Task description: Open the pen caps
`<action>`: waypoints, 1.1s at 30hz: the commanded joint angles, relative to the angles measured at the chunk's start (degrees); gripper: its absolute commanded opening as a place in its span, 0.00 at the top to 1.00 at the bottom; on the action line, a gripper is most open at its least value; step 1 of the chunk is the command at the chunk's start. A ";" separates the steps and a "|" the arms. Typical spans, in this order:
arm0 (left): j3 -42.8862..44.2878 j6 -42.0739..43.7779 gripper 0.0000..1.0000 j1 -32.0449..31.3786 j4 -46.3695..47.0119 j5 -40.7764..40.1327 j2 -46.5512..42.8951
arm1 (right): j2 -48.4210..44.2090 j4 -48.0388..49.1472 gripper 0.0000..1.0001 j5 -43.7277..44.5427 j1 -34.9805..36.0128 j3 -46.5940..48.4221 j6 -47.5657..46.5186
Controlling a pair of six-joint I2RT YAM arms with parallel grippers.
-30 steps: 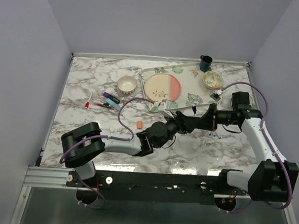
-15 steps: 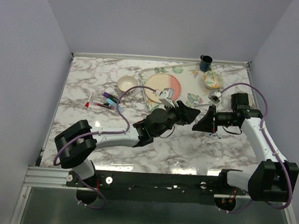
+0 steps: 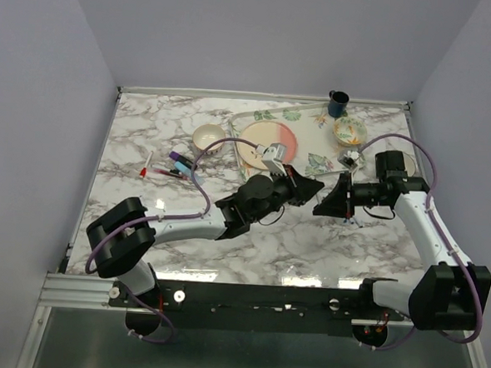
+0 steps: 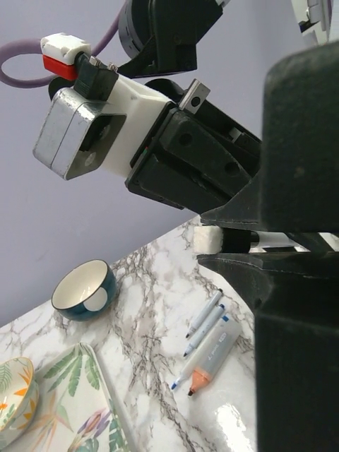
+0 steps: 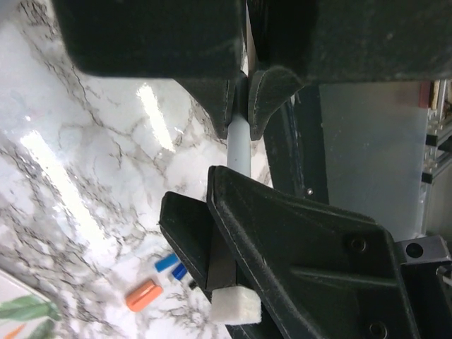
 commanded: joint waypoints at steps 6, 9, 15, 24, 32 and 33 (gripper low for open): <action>-7.98 5.53 1.00 7.97 -1.67 -18.27 -17.22 | 1.61 -4.21 1.00 2.18 4.27 2.71 -4.17; -8.60 7.81 1.00 9.99 -3.87 -19.60 -20.30 | 2.23 -4.65 0.99 2.62 4.98 2.97 -4.44; -12.29 6.77 1.00 12.80 -7.12 -24.24 -25.40 | 2.49 -5.01 1.00 4.64 6.38 3.41 -4.97; -16.42 3.25 1.00 18.08 -10.98 -25.84 -31.11 | 2.15 -4.57 0.99 12.45 9.81 3.50 -6.10; -20.72 1.41 1.00 21.51 -21.87 -19.00 -36.74 | -0.93 7.45 0.99 37.19 11.48 -0.54 0.83; -21.60 1.05 1.00 21.77 -23.54 -18.38 -38.23 | -0.76 8.52 0.99 39.77 11.40 -1.68 1.27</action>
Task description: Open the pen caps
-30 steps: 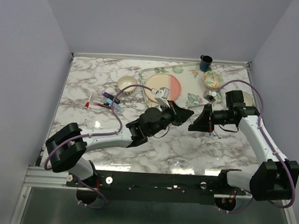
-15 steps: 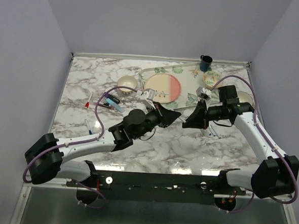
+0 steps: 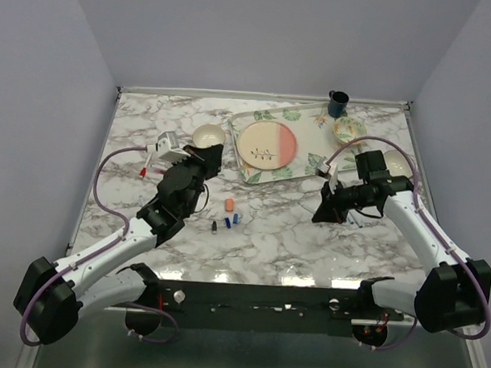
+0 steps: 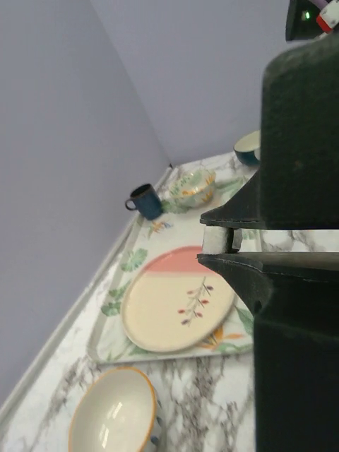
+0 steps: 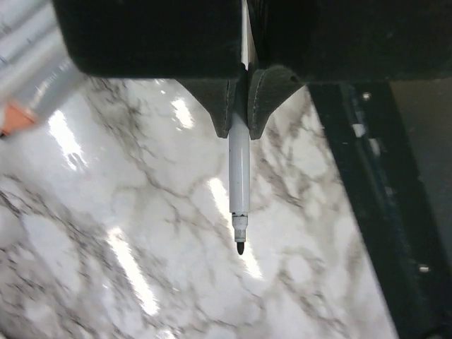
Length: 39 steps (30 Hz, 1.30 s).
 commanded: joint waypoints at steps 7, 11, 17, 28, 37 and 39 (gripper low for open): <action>-14.50 -5.46 1.00 1.51 -23.98 5.14 -9.75 | 2.74 12.53 0.99 31.88 -0.82 -3.61 9.68; -18.12 -6.17 1.00 1.87 -26.98 6.64 -10.28 | 3.01 14.02 0.98 34.08 -5.03 -3.97 11.54; -22.07 -6.34 0.99 1.87 -27.26 6.03 -10.80 | 5.02 13.41 0.95 33.12 -10.31 -3.88 12.15; -23.66 -5.20 0.87 2.22 -22.60 7.52 -5.27 | 11.79 10.86 0.88 28.46 -15.59 -2.21 11.54; -24.36 -4.59 0.82 2.39 -18.21 10.50 -1.14 | 14.51 9.72 0.80 27.41 -16.30 -1.86 10.75; -24.54 -4.59 0.82 2.39 -17.24 11.56 -0.09 | 14.96 9.46 0.78 27.41 -16.30 -1.86 10.66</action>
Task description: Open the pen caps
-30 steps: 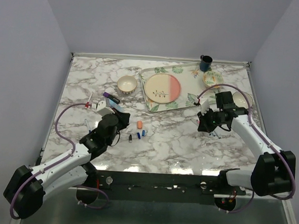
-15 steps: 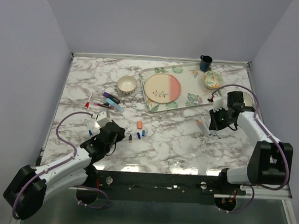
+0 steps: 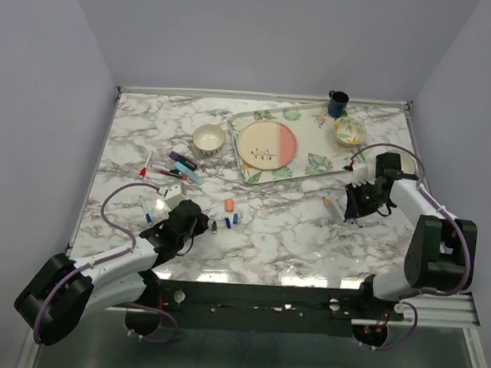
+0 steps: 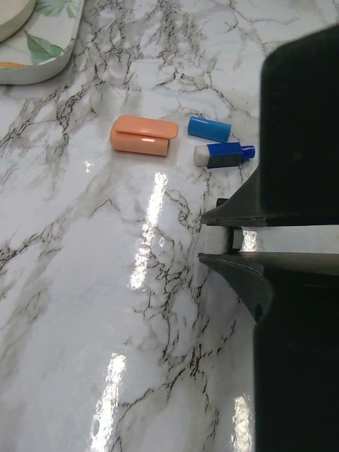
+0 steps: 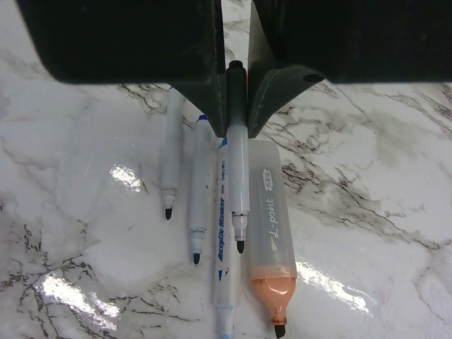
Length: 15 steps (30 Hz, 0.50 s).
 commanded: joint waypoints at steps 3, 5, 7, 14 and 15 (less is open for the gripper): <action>-1.17 0.55 0.80 0.30 5.35 3.81 3.53 | 2.17 -2.13 0.75 -1.60 -0.32 1.46 -0.88; -1.17 0.64 0.80 0.30 6.40 4.33 4.23 | 2.26 -2.13 0.72 -1.60 -0.32 1.46 -0.88; -1.00 0.55 0.79 0.30 7.37 5.30 5.55 | 2.26 -2.22 0.71 -1.51 -0.41 1.46 -0.97; -0.30 0.99 0.74 0.30 10.45 8.82 9.16 | 2.00 -2.39 0.68 -1.60 -0.41 1.46 -1.06; -0.21 1.07 0.73 0.30 10.71 9.08 9.94 | 1.91 -2.31 0.68 -1.69 -0.41 1.46 -0.97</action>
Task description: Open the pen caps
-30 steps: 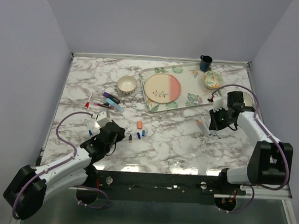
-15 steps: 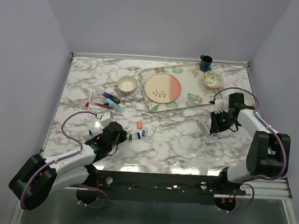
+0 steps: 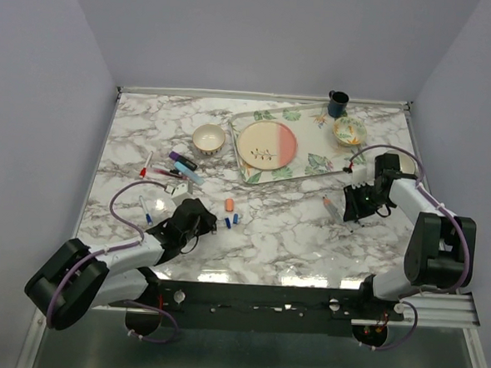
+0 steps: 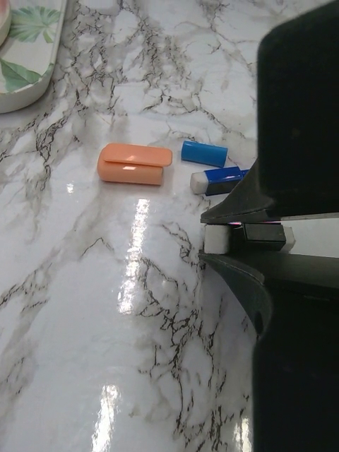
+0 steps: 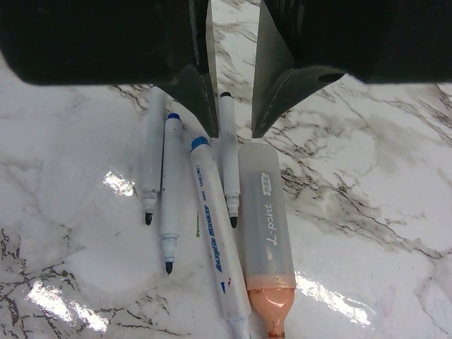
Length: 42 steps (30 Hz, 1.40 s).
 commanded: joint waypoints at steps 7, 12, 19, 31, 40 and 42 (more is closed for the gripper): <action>1.00 0.97 0.70 0.30 3.27 5.70 5.28 | -1.35 -1.35 0.67 -1.89 -0.49 1.53 -0.99; 1.88 1.32 0.68 0.30 4.41 7.02 7.30 | -3.63 -1.52 0.67 -3.73 -0.58 1.62 -1.87; 4.42 2.37 0.55 0.30 3.72 7.64 9.07 | -5.83 -1.43 0.67 -5.23 -0.58 1.44 -2.40; 14.53 9.40 0.12 4.50 -12.36 -2.81 1.51 | -11.02 -1.61 0.67 -8.92 -0.58 1.27 -4.33; 25.77 6.77 0.01 17.25 -25.72 -5.02 8.35 | -14.54 -1.34 0.67 -10.59 -0.58 1.09 -4.86; 29.81 7.56 0.02 18.92 -27.22 -4.67 12.29 | -14.71 -1.43 0.67 -11.02 -0.67 1.09 -4.95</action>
